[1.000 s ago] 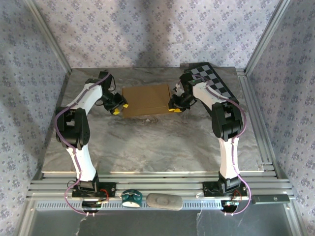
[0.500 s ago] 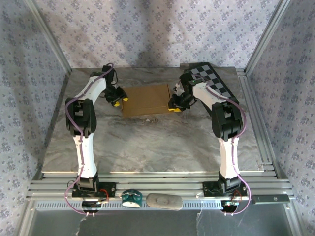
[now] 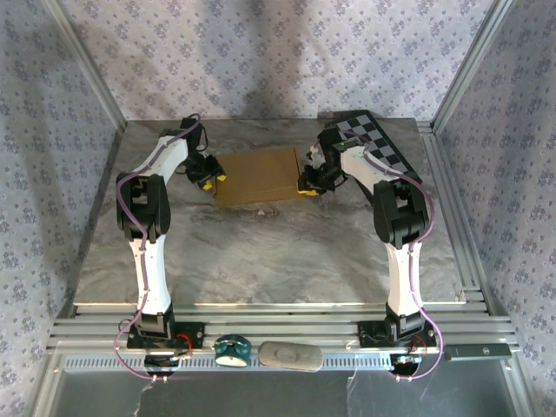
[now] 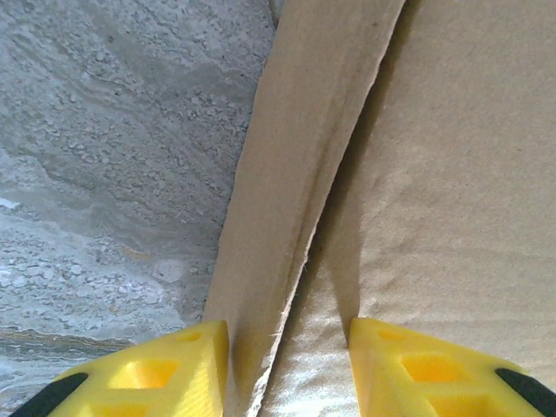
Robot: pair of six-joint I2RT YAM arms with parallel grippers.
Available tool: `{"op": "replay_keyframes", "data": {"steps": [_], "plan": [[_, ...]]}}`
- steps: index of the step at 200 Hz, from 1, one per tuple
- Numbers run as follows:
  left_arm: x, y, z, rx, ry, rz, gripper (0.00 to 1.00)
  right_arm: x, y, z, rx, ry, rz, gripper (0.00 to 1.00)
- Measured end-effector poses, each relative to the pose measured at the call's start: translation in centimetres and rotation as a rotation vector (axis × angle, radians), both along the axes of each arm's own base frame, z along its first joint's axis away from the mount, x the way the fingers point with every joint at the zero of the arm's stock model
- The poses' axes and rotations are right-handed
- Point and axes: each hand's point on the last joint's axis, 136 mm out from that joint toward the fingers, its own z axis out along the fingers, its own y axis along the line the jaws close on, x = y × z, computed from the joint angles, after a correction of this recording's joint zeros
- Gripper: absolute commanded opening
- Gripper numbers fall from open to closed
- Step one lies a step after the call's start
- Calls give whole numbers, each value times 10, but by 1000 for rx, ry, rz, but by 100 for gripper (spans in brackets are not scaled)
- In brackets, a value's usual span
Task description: Fold the paper box
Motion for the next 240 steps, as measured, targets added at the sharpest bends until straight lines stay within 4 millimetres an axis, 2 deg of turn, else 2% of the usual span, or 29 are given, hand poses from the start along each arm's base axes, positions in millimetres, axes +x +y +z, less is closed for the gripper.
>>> {"op": "replay_keyframes", "data": {"steps": [91, 177, 240], "plan": [[-2, -1, 0, -13, 14, -1, 40, 5, -1, -7, 8, -49, 8, 20], [-6, -1, -1, -31, 57, 2, 38, 11, -3, -4, 36, -257, 49, 23], [-7, -2, -1, -38, 76, -11, 38, 18, -13, 2, -24, -389, 53, 24]]}}
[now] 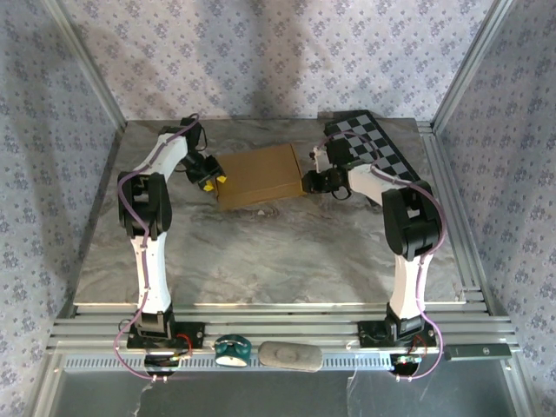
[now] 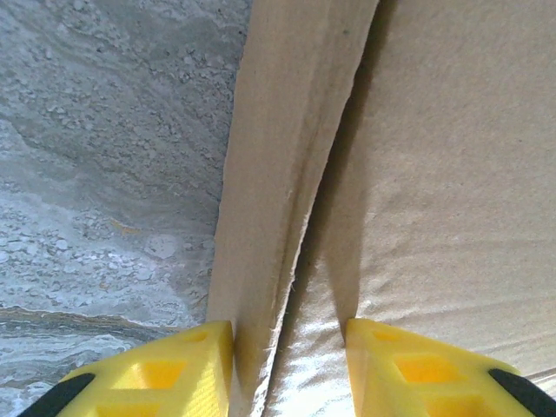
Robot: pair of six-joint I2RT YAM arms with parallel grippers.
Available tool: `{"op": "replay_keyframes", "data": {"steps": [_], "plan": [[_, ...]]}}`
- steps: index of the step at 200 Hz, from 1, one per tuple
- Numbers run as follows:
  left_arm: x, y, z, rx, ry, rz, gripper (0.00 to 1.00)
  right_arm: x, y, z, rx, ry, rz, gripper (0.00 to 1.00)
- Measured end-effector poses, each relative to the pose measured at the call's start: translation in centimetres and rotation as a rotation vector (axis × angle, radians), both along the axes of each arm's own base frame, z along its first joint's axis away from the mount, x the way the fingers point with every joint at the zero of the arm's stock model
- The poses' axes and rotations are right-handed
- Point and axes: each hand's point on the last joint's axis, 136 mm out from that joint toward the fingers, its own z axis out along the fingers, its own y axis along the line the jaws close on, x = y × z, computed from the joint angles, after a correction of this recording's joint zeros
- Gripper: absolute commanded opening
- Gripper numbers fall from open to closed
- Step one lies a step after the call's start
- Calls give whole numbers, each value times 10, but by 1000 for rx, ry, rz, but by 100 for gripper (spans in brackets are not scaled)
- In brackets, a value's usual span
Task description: Fold the paper box
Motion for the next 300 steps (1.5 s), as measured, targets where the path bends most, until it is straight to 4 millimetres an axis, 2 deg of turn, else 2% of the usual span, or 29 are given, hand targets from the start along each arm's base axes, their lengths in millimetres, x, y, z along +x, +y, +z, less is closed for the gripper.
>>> {"op": "replay_keyframes", "data": {"steps": [68, 182, 228, 259, 275, 300], "plan": [[-1, 0, 0, -1, 7, -3, 37, 0, 1, -1, 15, -38, 7, 21], [-1, 0, 0, -1, 7, -4, 37, -4, 8, 1, 54, -12, 5, 21], [-2, 0, 1, 0, 11, -7, 37, -2, 3, -6, 29, -37, -11, 21], [-4, 0, 1, 1, 17, -10, 37, -2, 0, -11, 6, -51, -17, 26], [-5, 1, 1, 4, 22, -10, 42, -1, -1, -11, -3, -57, -22, 30], [-5, 2, 1, 9, 23, -6, 46, -2, -3, -2, -8, -64, -30, 34]]}}
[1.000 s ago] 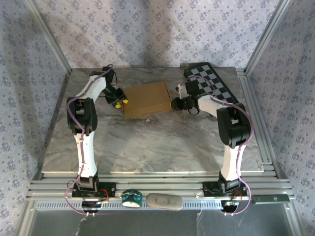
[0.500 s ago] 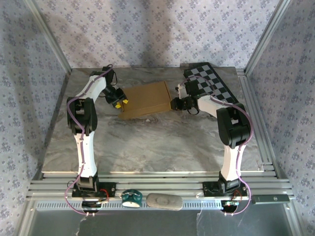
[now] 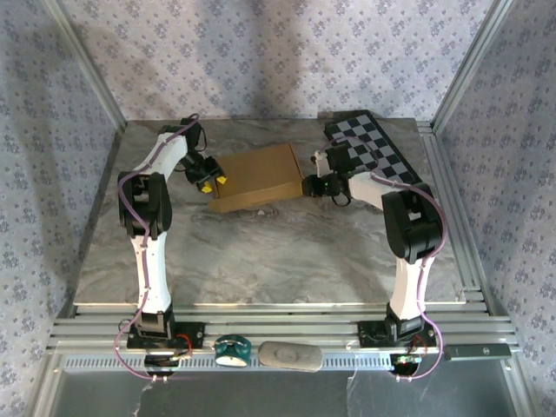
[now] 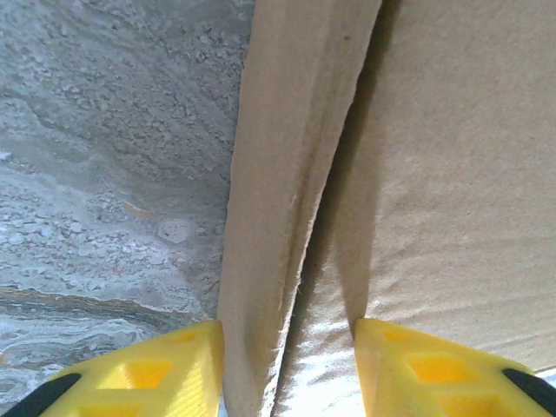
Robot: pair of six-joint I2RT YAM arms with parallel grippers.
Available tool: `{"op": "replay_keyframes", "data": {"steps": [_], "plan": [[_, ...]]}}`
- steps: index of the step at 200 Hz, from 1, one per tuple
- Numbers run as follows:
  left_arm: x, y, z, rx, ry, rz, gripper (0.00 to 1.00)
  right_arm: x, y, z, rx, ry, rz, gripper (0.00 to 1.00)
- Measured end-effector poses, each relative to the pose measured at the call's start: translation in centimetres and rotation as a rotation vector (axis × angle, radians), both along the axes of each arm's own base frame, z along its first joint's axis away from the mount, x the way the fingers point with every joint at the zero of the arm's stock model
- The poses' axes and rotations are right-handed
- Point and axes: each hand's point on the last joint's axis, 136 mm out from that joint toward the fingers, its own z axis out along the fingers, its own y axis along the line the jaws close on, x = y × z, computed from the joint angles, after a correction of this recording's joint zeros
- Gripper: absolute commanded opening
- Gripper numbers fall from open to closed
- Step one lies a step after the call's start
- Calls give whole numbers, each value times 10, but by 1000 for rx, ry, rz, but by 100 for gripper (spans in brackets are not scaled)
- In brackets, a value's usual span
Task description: Fold the paper box
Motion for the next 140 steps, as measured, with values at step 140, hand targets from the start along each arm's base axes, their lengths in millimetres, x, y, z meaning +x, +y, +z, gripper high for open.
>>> {"op": "replay_keyframes", "data": {"steps": [140], "plan": [[17, 7, 42, -25, -178, 6, 42, 68, 10, 56, 104, 115, -88, 53]]}}
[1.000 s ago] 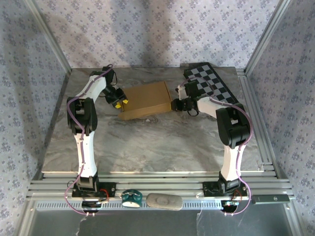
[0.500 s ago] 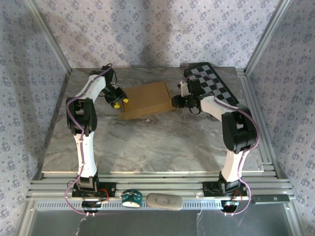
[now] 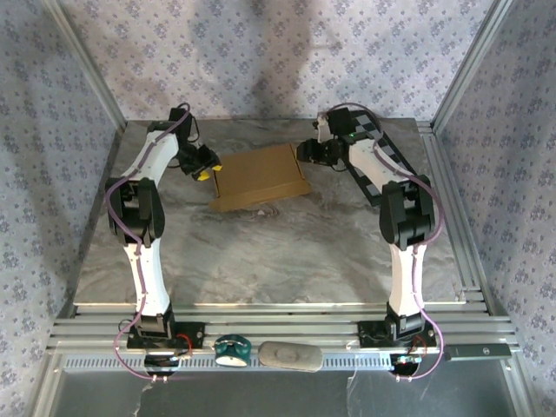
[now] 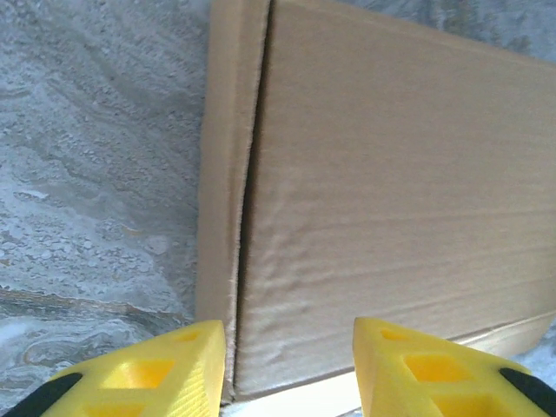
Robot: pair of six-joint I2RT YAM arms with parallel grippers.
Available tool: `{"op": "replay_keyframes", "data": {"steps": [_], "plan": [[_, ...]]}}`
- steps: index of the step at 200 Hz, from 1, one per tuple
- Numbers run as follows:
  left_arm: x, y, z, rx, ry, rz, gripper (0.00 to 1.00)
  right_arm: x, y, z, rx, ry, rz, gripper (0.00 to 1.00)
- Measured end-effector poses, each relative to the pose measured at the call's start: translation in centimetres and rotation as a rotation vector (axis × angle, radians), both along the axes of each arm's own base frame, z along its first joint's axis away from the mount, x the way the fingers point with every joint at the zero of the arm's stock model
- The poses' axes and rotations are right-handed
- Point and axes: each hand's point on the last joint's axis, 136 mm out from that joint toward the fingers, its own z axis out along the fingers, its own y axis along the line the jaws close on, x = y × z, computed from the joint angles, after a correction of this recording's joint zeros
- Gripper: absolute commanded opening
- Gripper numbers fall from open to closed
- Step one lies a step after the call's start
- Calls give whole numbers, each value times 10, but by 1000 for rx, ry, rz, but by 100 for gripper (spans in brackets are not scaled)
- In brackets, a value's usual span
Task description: Fold the paper box
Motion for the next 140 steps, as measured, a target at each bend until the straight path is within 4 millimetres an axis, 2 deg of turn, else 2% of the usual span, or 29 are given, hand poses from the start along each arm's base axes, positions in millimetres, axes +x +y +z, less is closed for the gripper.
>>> {"op": "replay_keyframes", "data": {"steps": [24, 41, 75, 140], "plan": [[-6, 1, -17, 9, 26, -3, 40, -4, 2, -31, -2, 113, -12, 53], [-11, 2, -26, 13, 47, -2, 37, -12, 1, -45, -12, 173, -21, 52], [-15, 3, -34, 15, 62, -3, 28, -16, 3, -45, -8, 200, -30, 50], [-13, 6, -36, 40, 49, -11, 24, -17, 3, -45, -9, 204, -30, 49]]}}
